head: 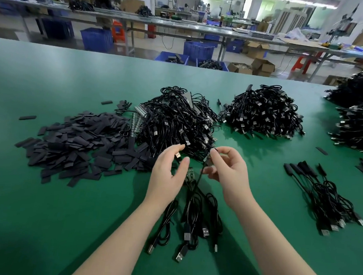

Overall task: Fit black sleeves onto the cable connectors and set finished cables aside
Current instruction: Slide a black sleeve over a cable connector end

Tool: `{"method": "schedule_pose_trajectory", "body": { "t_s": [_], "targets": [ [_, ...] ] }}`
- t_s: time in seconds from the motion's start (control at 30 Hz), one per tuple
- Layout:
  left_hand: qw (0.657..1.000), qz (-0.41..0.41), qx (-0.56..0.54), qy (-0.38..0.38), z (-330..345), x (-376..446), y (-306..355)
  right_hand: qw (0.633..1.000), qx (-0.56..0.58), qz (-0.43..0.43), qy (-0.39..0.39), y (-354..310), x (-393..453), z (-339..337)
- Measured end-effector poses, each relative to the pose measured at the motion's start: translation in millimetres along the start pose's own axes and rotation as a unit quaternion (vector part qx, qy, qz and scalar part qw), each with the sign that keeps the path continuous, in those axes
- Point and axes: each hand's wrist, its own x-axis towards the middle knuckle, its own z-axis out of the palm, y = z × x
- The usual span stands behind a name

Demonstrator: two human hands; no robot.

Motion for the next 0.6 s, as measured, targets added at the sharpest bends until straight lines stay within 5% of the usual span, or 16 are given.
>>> {"method": "schedule_pose_trajectory", "body": {
  "t_s": [0.13, 0.27, 0.4, 0.47, 0.6],
  "targets": [
    [0.993, 0.095, 0.032, 0.069, -15.0, 4.9, 13.5, 0.999, 0.016, -0.03, -0.036, -39.5, -8.1, 29.9],
    [0.964, 0.222, 0.098, 0.111, -25.6, 6.3, 20.9, 0.996, 0.085, -0.028, 0.019, -56.5, -12.6, 51.5],
    [0.93, 0.278, 0.186, 0.154, -31.2, 12.5, 21.1, 0.966, 0.242, 0.074, 0.061, -52.9, -11.1, 56.7],
    [0.926, 0.28, 0.213, 0.134, -28.6, 11.8, 22.1, 0.947, 0.286, 0.135, 0.052, -45.4, -9.6, 55.8],
    [0.972, 0.183, 0.147, 0.023, -23.7, 6.6, 27.6, 0.944, 0.272, 0.187, 0.025, -30.6, -7.4, 52.7]
  ]
}}
